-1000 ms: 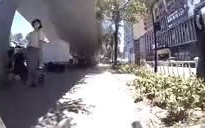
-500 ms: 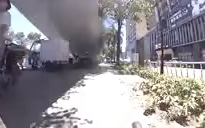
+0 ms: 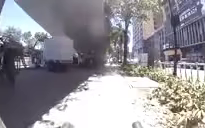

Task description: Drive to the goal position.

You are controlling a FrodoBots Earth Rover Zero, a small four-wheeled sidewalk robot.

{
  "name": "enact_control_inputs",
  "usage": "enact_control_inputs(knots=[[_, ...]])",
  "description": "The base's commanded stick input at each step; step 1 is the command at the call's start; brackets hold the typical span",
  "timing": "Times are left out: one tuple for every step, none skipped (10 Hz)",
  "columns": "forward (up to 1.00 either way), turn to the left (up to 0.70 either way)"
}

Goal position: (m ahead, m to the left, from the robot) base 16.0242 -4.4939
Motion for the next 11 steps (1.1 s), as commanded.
enact_control_inputs(knots=[[0.7, 0.0], [0.7, 0.0], [0.7, 0.0], [0.7, 0.0], [0.7, 0.0], [0.7, 0.0], [0.7, 0.0], [0.7, 0.0], [0.7, 0.0], [0.7, 0.0], [0.7, 0.0]])
